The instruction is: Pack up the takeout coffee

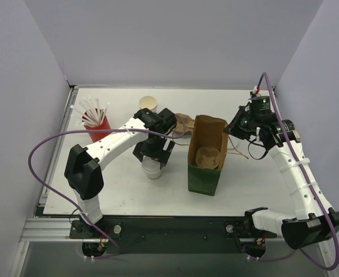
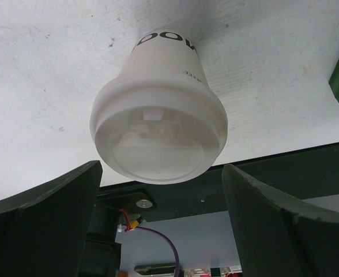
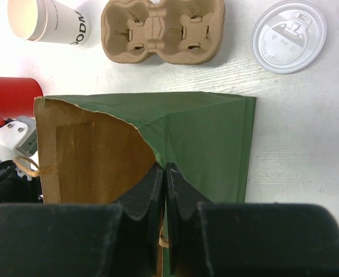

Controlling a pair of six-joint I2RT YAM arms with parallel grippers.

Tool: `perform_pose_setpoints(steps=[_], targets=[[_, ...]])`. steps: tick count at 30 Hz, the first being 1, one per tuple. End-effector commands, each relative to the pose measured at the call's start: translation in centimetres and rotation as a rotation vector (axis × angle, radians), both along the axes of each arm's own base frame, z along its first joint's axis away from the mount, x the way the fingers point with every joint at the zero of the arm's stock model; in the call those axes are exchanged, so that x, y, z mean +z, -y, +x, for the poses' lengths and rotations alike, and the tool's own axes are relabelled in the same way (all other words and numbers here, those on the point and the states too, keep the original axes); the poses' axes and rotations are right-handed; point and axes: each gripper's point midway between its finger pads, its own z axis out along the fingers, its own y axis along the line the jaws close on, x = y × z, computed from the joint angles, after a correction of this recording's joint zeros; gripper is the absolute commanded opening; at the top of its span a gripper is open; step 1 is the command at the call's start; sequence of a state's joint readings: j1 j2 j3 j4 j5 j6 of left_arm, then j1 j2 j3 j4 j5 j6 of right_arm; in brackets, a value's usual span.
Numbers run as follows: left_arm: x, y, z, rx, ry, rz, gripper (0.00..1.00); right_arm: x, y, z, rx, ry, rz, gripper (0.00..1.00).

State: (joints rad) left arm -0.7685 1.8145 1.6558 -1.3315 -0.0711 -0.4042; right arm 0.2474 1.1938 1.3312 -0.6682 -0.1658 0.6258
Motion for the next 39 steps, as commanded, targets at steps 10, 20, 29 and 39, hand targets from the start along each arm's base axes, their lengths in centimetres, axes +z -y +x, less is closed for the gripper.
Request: perform_pose_setpoints(steps=[10,20,29,39], targets=[[1.8,0.2,2.3,0.137,0.245,-0.104,0.93,0.0,0.0,-0.3,0.019,0.024,0.005,0.02],[1.4,0.2,2.0,0.139,0.278,-0.149,0.95,-0.3,0.0,-0.6,0.021,0.02,0.006,0.01],[0.9,0.4,1.9,0.156,0.301,-0.186,0.95,-0.3,0.0,-0.7,0.019,0.022,0.009,0.01],[2.4,0.4,1.9,0.155,0.356,-0.234,0.95,-0.5,-0.3,-0.8,0.024,0.017,0.009,0.01]])
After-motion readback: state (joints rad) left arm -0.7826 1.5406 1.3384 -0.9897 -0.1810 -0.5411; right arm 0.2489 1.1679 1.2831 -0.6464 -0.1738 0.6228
